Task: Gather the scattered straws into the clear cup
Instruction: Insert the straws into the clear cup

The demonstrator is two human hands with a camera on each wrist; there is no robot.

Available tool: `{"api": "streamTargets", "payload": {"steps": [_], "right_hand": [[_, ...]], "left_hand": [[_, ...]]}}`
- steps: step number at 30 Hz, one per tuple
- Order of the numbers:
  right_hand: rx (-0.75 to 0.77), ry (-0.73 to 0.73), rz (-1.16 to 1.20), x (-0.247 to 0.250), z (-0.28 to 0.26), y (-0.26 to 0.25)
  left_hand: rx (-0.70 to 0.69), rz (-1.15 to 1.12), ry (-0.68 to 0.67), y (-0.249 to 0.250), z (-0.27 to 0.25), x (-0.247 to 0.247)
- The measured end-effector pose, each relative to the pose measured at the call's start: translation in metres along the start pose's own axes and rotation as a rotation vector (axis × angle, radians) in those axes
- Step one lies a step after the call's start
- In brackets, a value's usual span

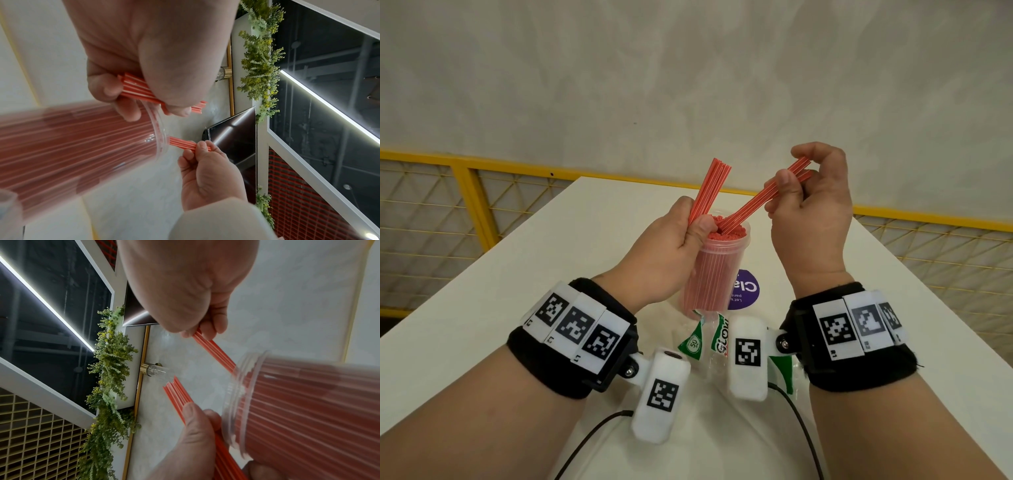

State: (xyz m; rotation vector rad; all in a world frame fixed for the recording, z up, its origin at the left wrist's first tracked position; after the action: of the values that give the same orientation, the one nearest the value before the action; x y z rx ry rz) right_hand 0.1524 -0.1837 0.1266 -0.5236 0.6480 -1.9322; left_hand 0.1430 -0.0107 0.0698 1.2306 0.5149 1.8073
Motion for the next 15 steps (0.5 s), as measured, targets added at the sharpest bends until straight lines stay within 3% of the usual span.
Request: {"api": "streamTargets", "payload": {"steps": [8,15], "right_hand": [[0.053,-0.051,0.029,-0.0014,0.0021,-0.0088],[-0.018,0.001,0.084,-0.0035,-0.0037,-0.0058]], "left_hand": [[-0.004,-0.01,0.003,-0.0002,0.0002,-0.0001],[-0.005,-0.007,-0.004,-0.0003,0.0003,-0.0001]]}}
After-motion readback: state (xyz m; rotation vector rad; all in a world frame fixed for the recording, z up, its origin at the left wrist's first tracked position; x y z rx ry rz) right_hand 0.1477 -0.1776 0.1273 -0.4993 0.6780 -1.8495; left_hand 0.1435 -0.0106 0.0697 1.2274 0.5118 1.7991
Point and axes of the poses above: each hand's wrist, its own z-axis towards the middle knuckle, its own x-axis out of the back of the hand, y = z × x, the point moved 9 cm from there along z, towards the middle knuckle, and after that the axes turned 1 degree about x, right-handed, at the moved point
